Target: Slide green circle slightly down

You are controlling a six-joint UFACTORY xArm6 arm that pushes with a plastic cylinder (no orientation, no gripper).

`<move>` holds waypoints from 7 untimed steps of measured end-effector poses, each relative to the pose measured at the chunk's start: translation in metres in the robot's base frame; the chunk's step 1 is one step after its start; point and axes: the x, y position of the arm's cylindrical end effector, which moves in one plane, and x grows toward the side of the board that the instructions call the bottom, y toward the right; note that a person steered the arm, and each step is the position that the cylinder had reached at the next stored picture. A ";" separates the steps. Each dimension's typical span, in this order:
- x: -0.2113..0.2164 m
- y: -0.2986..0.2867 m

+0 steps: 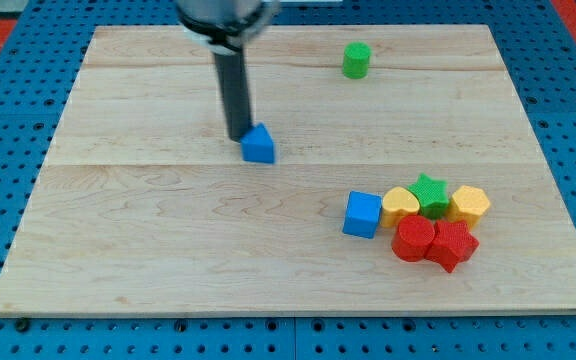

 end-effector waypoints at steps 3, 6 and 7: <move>0.025 0.118; -0.158 0.198; -0.187 0.144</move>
